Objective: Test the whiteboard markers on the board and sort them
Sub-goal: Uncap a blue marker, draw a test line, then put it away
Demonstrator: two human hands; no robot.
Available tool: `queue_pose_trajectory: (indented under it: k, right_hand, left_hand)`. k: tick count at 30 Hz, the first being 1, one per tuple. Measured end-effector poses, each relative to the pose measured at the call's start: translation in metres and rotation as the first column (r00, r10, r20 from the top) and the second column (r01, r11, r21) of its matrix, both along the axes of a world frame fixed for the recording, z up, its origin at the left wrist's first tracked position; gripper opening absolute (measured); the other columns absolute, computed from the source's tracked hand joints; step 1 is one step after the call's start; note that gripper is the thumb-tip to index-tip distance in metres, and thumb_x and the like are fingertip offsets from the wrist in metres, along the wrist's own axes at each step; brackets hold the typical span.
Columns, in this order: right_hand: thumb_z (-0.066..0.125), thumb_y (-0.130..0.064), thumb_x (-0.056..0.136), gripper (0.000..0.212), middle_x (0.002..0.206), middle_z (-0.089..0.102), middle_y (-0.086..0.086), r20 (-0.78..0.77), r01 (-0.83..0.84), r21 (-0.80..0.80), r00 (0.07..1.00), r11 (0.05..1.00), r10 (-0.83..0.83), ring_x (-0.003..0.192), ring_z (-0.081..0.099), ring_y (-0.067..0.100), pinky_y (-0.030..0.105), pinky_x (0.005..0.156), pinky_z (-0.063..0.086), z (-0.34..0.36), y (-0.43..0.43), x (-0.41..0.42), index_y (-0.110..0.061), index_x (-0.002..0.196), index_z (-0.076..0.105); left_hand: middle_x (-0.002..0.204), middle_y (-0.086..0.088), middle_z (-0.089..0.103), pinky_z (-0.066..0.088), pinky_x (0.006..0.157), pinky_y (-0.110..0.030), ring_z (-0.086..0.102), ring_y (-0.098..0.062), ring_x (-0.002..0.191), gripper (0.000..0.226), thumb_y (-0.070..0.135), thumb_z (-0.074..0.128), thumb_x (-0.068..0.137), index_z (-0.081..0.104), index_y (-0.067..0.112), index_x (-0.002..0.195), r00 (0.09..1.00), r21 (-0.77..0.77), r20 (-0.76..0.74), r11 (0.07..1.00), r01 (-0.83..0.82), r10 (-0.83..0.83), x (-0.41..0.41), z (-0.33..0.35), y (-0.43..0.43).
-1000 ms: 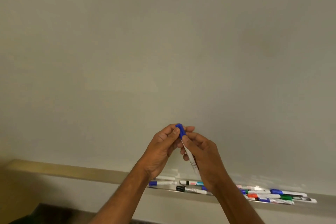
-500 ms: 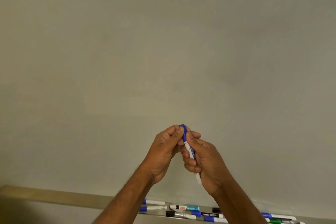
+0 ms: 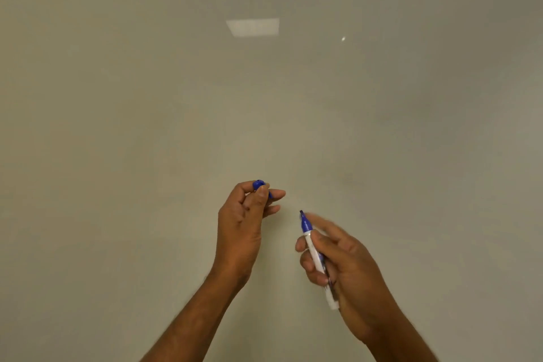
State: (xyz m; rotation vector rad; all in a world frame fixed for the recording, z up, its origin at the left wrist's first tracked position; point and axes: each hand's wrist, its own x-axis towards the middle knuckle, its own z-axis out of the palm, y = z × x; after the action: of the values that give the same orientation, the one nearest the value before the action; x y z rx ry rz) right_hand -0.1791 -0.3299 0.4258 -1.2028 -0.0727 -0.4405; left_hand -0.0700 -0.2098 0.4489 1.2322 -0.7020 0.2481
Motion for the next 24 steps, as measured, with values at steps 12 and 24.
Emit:
queue_pose_trajectory:
  k: [12, 24]
  right_hand:
    - [0.059, -0.011, 0.089, 0.036, 0.098, 0.066, 0.016, 0.428, 0.198, 0.167, 0.868, 0.966, -0.252, 0.09, 0.064, 0.024, 0.033, 0.078, 0.055, 0.084, -0.031, 0.031, -0.006, 0.124, 0.061]
    - [0.054, -0.033, 0.095, 0.014, 0.085, 0.068, -0.006, 0.635, 0.901, -0.127, 0.395, 0.414, -0.664, 0.082, 0.062, 0.014, 0.029, 0.073, 0.052, 0.13, -0.054, 0.083, -0.022, 0.096, 0.062]
  left_hand:
    - [0.163, 0.013, 0.031, 0.025, 0.122, -0.022, 0.025, -0.005, 0.152, 0.048, 0.034, 0.04, 0.107, 0.039, 0.025, 0.155, 0.737, 0.016, 0.598, 0.916, -0.402, 0.313, 0.076, 0.064, -0.027]
    - [0.163, 0.008, 0.028, 0.012, 0.124, -0.019, 0.018, -0.013, 0.155, 0.05, 0.029, 0.039, 0.107, 0.036, 0.018, 0.156, 0.624, 0.009, 0.675, 0.841, -0.54, 0.394, 0.124, 0.053, -0.054]
